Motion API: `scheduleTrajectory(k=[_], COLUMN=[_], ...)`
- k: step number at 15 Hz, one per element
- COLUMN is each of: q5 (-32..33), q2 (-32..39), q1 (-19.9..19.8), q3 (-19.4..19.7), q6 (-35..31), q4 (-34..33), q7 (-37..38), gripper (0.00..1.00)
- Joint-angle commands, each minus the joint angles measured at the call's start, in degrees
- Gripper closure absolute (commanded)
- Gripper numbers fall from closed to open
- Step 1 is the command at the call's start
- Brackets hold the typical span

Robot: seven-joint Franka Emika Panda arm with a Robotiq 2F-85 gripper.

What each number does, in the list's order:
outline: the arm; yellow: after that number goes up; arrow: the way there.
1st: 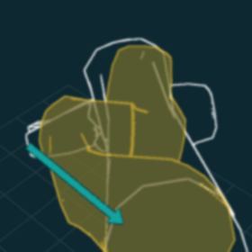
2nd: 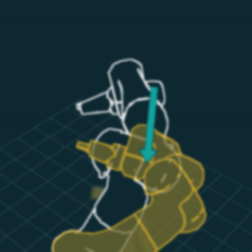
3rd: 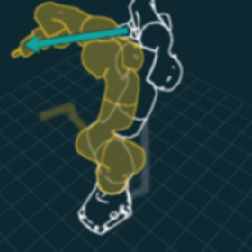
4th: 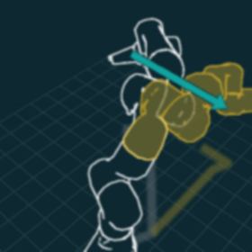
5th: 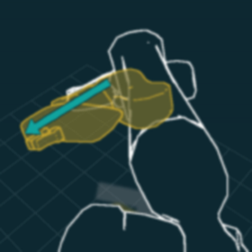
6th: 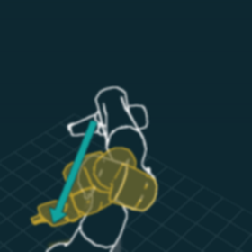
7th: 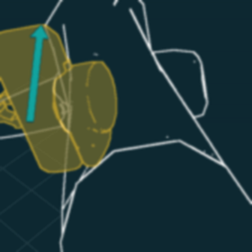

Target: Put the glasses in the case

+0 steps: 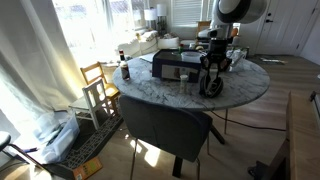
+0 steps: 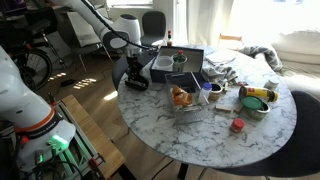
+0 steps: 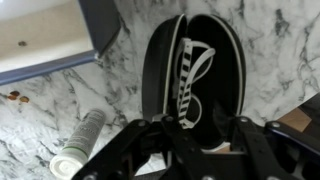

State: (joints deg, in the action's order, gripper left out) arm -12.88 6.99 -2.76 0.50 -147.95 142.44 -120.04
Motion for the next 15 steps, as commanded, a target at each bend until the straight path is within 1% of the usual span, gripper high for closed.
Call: scheduleTrajectory(k=[1,2,4,5,8,11,15], q5=[2.5,2.8,2.5,2.6,4.2,7.6,12.6], q2=[-3.3,-4.3,-7.1,-8.3,-12.8,-16.9,-21.1], q1=[-0.8,-1.0,-1.2,-1.2,-1.4,-2.6,-5.3], q3=[0.0,0.2,0.6,0.9,2.2,4.1,7.1], q6=[0.5,1.0,3.2,4.4,9.7,16.4,23.1], q4=[0.8,1.0,1.2,1.3,1.4,1.1,0.6], q7=[1.3,1.3,1.0,1.1,4.1,13.1,24.3], gripper=[0.27,0.18,0.05,0.0,0.0,0.0,0.0])
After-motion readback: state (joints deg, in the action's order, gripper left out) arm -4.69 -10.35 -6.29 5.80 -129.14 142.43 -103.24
